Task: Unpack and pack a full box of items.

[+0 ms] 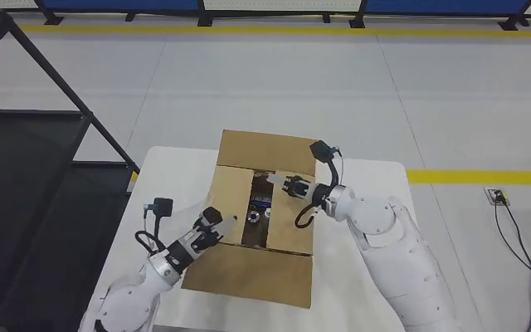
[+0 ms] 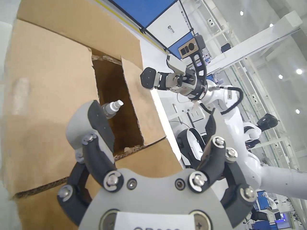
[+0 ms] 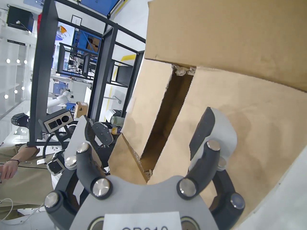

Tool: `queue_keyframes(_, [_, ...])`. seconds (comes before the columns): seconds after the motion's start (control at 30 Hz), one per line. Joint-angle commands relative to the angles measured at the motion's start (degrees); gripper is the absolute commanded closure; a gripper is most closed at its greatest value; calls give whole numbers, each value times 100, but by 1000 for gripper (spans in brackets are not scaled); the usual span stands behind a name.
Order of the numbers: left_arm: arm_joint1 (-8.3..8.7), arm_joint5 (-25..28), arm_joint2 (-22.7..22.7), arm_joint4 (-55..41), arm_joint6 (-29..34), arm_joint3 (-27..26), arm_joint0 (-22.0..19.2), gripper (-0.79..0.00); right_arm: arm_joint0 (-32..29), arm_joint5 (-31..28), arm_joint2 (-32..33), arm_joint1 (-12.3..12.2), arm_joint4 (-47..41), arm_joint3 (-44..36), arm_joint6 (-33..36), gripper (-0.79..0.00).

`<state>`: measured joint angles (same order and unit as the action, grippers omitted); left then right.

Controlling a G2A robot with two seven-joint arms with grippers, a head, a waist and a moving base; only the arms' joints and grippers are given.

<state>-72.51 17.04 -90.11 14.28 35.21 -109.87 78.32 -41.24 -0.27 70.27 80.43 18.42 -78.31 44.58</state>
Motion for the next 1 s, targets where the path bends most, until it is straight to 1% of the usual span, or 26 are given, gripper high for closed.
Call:
queue_keyframes(0.0, [43,131,-390,-284,105,-201,265,-785,-18,-5,70,-6,-107,-66,-150,-785])
queue_keyframes(0.1, [102,308,-974,-713,286,-343,688,-785,-49,100,110,-37,125,-213,-223,-785])
queue_keyframes(0.17, [146,436,-1377,-958,531,-346,996,-785,-49,100,110,-37,125,-213,-223,-785])
queue_keyframes(0.27, [210,657,-1889,-1037,933,-282,1434,-785,-49,100,110,-37,125,-213,-223,-785])
queue_keyframes(0.37, [258,823,-2128,-1186,1340,-151,1760,-785,-49,100,110,-37,125,-213,-223,-785])
queue_keyframes(0.43, [282,826,-2203,-1387,1505,-10,1851,-785,-94,154,91,-35,205,-169,-450,-785])
queue_keyframes(0.5, [303,767,-2134,-1482,1679,129,1861,-785,-24,295,130,-14,115,-15,-824,-785])
queue_keyframes(0.63, [357,702,-1829,-1288,2141,369,1718,-785,171,415,235,18,-53,387,-1468,-785])
queue_keyframes(0.77, [410,788,-1579,-1361,2611,425,1609,-785,339,591,291,55,23,799,-2350,-785])
queue_keyframes(0.87, [446,891,-1456,-1472,2846,417,1577,-785,524,747,175,99,143,1205,-2731,-785])
queue_keyframes(0.97, [476,959,-1382,-1600,2999,400,1551,-785,728,755,21,154,147,1653,-2867,-785])
